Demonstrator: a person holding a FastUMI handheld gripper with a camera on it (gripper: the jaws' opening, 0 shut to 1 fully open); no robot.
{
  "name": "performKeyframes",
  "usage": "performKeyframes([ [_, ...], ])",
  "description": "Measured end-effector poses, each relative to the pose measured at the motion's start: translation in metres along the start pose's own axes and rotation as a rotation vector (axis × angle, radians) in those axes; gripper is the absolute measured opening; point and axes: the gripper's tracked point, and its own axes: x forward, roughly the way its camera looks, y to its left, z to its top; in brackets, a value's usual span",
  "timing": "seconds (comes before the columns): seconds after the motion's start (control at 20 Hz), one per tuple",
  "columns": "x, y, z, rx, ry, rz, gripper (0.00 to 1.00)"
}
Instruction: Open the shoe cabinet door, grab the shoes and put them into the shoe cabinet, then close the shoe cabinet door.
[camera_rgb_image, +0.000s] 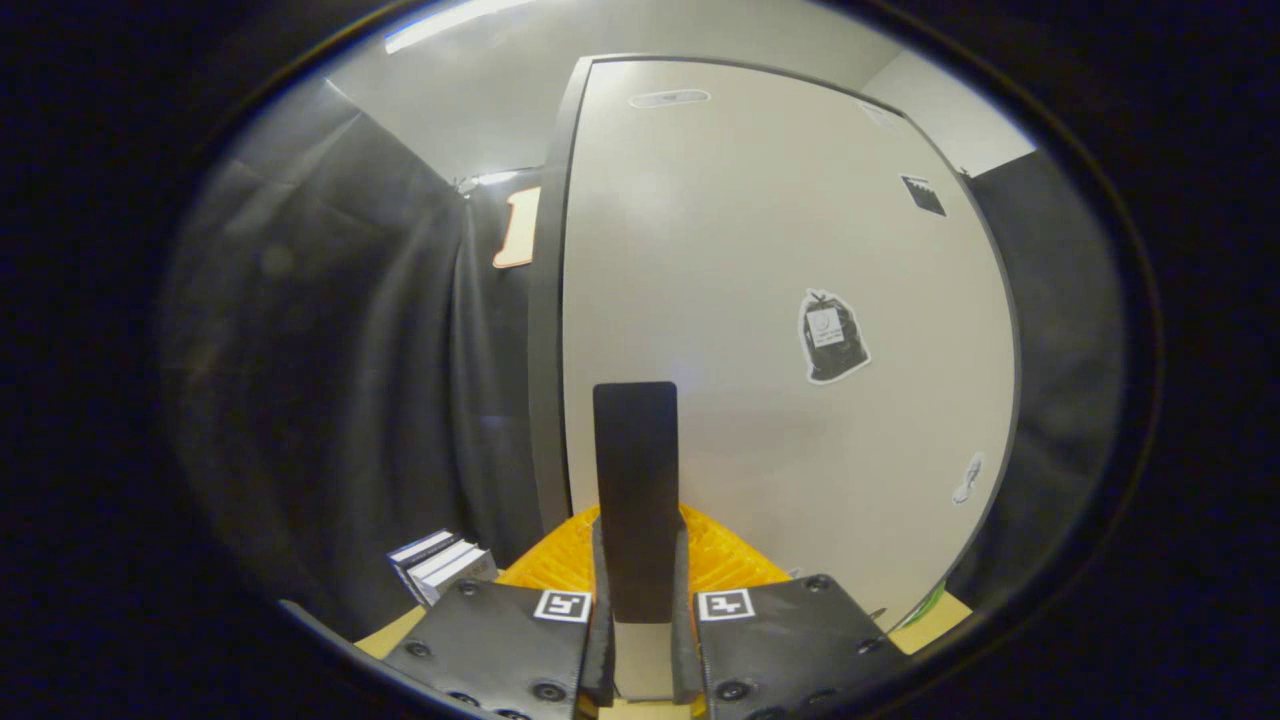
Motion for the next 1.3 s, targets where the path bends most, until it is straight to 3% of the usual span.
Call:
performKeyframes([
  [1.3, -0.135, -0.054, 0.005, 0.052, -0.033, -0.142, 0.23],
])
